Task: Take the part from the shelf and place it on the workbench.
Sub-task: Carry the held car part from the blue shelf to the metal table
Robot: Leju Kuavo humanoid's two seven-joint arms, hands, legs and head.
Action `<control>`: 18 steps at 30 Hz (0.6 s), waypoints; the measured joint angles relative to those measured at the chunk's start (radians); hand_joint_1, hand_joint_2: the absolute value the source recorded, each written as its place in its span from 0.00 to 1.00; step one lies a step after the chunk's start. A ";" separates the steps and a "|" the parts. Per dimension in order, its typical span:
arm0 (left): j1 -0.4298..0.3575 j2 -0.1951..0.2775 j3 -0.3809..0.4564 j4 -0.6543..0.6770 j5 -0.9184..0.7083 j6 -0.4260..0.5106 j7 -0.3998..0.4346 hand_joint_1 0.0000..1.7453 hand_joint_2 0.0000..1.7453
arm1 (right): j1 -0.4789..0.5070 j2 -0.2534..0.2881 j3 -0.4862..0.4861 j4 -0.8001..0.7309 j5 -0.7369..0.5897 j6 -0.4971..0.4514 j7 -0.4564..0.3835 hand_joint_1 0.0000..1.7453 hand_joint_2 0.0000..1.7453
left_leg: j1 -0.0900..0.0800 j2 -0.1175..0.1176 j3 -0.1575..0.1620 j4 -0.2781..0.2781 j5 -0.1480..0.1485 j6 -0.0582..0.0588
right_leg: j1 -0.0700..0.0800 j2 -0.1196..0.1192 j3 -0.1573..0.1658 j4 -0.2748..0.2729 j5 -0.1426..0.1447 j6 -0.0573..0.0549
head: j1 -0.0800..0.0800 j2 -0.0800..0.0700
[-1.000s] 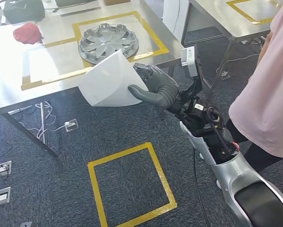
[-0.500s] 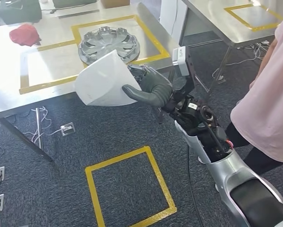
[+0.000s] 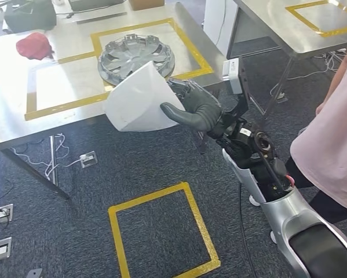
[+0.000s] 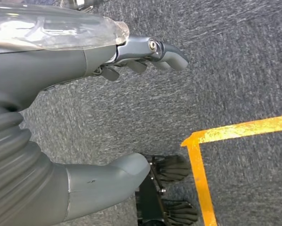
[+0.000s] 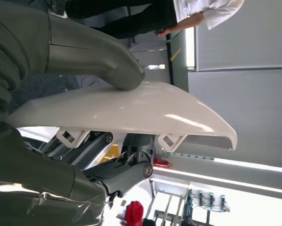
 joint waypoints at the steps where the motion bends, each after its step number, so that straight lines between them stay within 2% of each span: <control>1: 0.000 0.000 0.000 0.000 -0.001 0.000 0.000 0.00 1.00 | 0.001 0.000 0.000 -0.001 0.000 -0.002 0.000 1.00 1.00 | 0.001 0.001 -0.037 0.069 -0.026 -0.002 | 0.000 0.000 0.002 -0.001 -0.002 -0.005 | -0.007 0.000; 2: 0.000 0.000 0.000 0.000 -0.001 0.000 0.000 0.00 1.00 | 0.003 0.000 0.001 -0.002 0.000 -0.003 0.001 1.00 1.00 | 0.001 0.001 -0.081 0.143 -0.050 -0.004 | 0.001 -0.001 0.004 -0.001 -0.005 -0.008 | -0.014 0.000; 3: 0.001 0.000 0.000 0.000 -0.002 0.000 0.000 0.00 1.00 | 0.006 0.000 0.001 -0.002 0.000 -0.005 0.004 1.00 1.00 | 0.001 0.001 -0.119 0.198 -0.059 -0.006 | 0.001 0.000 0.006 -0.001 -0.007 -0.010 | -0.020 0.000; 4: 0.002 0.000 0.000 0.000 -0.003 0.000 0.000 0.00 1.00 | 0.009 0.000 0.001 -0.003 0.000 -0.007 0.006 1.00 1.00 | 0.001 0.001 -0.140 0.217 -0.049 -0.006 | 0.001 0.000 0.010 -0.001 -0.011 -0.011 | -0.024 0.000; 5: 0.003 -0.001 0.000 0.000 -0.004 0.000 0.000 0.00 1.00 | 0.011 0.000 0.001 -0.005 0.000 -0.009 0.009 1.00 1.00 | 0.002 0.001 -0.141 0.195 -0.020 -0.005 | 0.001 0.001 0.015 0.000 -0.015 -0.010 | -0.027 0.000; 7: 0.003 -0.001 0.000 0.000 -0.004 0.000 0.000 0.00 1.00 | 0.013 0.000 0.001 -0.010 0.000 -0.012 0.012 1.00 1.00 | 0.002 0.001 -0.092 0.060 0.067 -0.001 | 0.001 0.002 0.029 0.000 -0.026 -0.006 | -0.033 0.000; 8: 0.002 -0.001 0.000 0.000 -0.005 0.000 0.000 0.00 1.00 | 0.012 0.000 0.001 -0.013 0.000 -0.013 0.013 1.00 1.00 | 0.001 0.001 -0.062 -0.010 0.095 0.002 | 0.004 0.003 0.034 0.001 -0.033 -0.001 | -0.037 0.000; 9: 0.001 -0.001 0.000 0.000 -0.005 0.000 0.000 0.00 1.00 | 0.012 0.000 0.001 -0.016 0.000 -0.014 0.013 1.00 1.00 | -0.001 0.001 -0.042 -0.056 0.108 0.005 | 0.006 0.004 0.037 0.002 -0.038 0.003 | -0.039 0.000; 10: 0.000 -0.002 0.000 0.000 -0.006 0.000 0.000 0.00 1.00 | 0.012 0.000 0.001 -0.018 0.000 -0.014 0.013 1.00 1.00 | -0.002 0.001 -0.031 -0.078 0.109 0.009 | 0.009 0.005 0.038 0.001 -0.042 0.008 | -0.039 0.000; 13: 0.000 -0.003 0.000 0.000 -0.008 0.000 0.000 0.00 1.00 | 0.012 0.000 0.000 -0.025 0.000 -0.017 0.014 1.00 1.00 | -0.001 -0.001 -0.022 -0.085 0.100 0.023 | 0.008 0.004 0.037 0.007 -0.056 0.024 | -0.034 0.000; 14: -0.001 -0.003 0.000 0.000 -0.009 0.000 0.000 0.00 1.00 | 0.012 0.000 0.000 -0.027 0.000 -0.018 0.014 1.00 1.00 | 0.000 0.000 -0.018 -0.087 0.098 0.028 | 0.007 0.002 0.027 0.033 -0.071 0.030 | -0.030 0.000; 15: -0.001 -0.003 0.000 0.000 -0.010 -0.001 0.000 0.00 1.00 | 0.012 0.000 0.000 -0.029 0.000 -0.019 0.014 1.00 1.00 | 0.002 0.000 -0.013 -0.088 0.095 0.033 | 0.006 0.001 0.004 0.082 -0.095 0.036 | -0.025 0.000; 17: -0.002 -0.003 0.000 0.000 -0.011 -0.001 0.000 0.00 1.00 | 0.015 0.000 0.000 -0.031 0.000 -0.021 0.014 1.00 1.00 | 0.001 0.001 -0.006 -0.088 0.088 0.041 | 0.003 -0.001 -0.071 0.229 -0.152 0.044 | -0.014 0.000; 18: -0.001 -0.004 0.000 0.000 -0.011 -0.002 0.000 0.00 1.00 | 0.017 0.000 0.000 -0.031 0.000 -0.021 0.014 1.00 1.00 | 0.000 0.001 -0.002 -0.088 0.085 0.042 | 0.002 -0.001 -0.107 0.289 -0.166 0.046 | -0.010 0.000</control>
